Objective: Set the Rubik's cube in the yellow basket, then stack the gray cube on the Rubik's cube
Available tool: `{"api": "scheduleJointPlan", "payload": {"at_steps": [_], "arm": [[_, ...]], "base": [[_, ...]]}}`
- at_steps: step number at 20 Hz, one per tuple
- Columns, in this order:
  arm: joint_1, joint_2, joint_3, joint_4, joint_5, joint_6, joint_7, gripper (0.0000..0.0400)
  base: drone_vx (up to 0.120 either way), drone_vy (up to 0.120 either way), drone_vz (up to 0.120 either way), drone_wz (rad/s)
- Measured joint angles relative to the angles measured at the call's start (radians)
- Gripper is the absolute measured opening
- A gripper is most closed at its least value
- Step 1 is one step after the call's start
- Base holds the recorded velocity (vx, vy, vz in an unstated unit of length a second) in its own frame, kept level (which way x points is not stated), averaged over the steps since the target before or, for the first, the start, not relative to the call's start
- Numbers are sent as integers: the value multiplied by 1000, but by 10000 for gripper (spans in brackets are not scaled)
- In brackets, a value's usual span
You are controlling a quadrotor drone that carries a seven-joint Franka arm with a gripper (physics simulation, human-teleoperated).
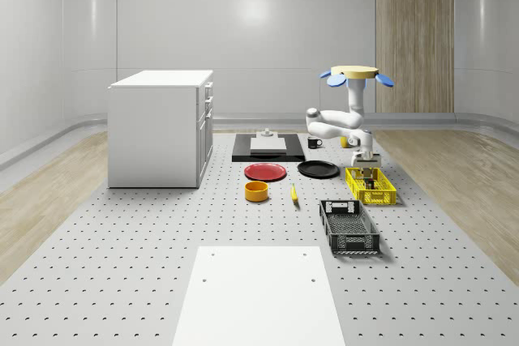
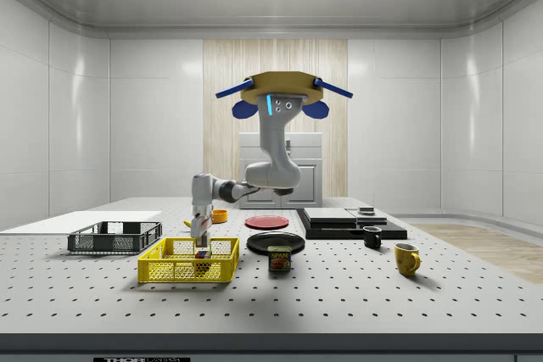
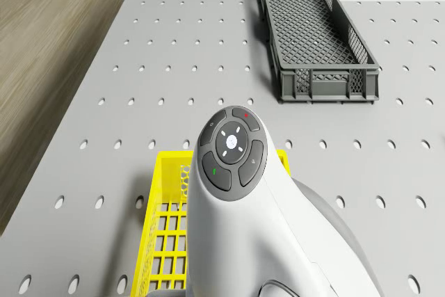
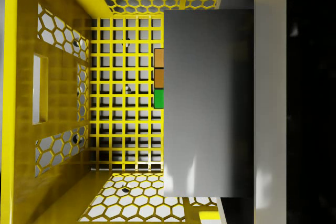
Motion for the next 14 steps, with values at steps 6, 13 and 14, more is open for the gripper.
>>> {"api": "scheduleJointPlan", "payload": {"at_steps": [6, 13, 14], "arm": [[-1, -2, -1, 0, 0, 2, 0, 250], [-5, -4, -27, 7, -25, 13, 1, 250], [-6, -4, -32, 8, -29, 15, 1, 250]], "base": [[0, 53, 0, 0], [0, 0, 0, 0], [0, 0, 0, 0]]}}
